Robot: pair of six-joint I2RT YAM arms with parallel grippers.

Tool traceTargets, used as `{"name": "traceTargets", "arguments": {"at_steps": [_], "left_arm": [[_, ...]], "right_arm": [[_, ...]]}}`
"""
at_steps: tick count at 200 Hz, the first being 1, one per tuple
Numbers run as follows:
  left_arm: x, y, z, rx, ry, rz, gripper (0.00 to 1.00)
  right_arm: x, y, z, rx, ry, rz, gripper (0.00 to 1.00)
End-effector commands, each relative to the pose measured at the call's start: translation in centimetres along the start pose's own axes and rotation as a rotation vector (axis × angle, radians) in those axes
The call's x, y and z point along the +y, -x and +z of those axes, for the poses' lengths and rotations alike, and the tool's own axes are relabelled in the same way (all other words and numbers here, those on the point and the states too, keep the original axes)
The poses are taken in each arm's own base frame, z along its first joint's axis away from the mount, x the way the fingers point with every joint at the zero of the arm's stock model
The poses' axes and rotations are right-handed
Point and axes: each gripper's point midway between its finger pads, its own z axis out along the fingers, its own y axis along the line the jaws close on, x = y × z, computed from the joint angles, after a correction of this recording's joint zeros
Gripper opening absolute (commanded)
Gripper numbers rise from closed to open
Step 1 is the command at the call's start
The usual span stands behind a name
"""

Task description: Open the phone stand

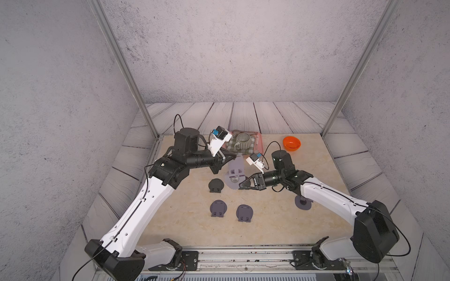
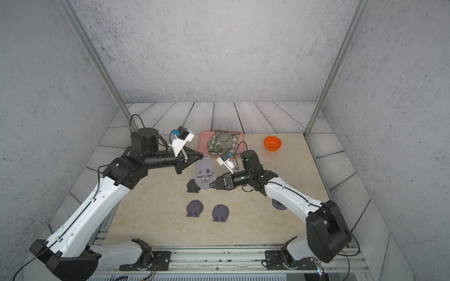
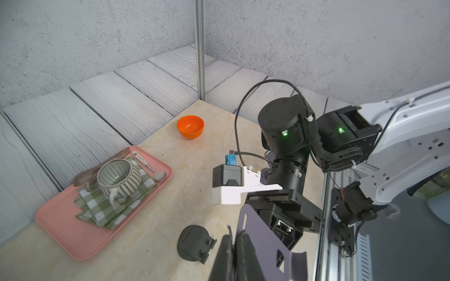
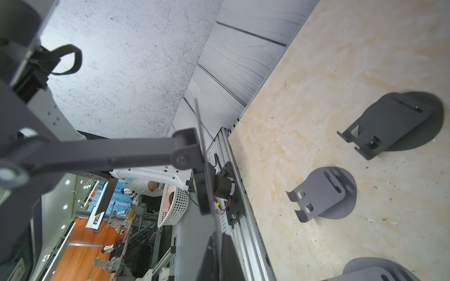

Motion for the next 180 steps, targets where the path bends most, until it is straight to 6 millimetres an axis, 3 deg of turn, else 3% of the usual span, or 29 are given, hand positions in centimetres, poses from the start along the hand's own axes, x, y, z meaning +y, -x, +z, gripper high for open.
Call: {"name": "traceTargets", "arguments": {"at_steps": [1,65,96,180], "left_arm": [[2.2,6.3,-2.9,-0.248,0.235,0.229,0.00],[0.1,-0.6,-1.6,-0.140,0.221,0.193,0.00],[-0.6,-1.9,-1.6,-0.153,0.239,0.228,0.00],[-2.0,-6.6,0.6,-0.034,0.187,0.214,0.00]], "right_arm": [[-2.8,-4.7,1.1,0.145,-0.051,0.248,0.00],[-2.1,-2.2,1.4,0.130,-0.039,0.224,0.00],[-2.5,-2.1,1.5,0.132,-0.037,0.242,0.00],[-2.7,-1.1,1.0,0.098,-0.012,0.263,0.00]]}}
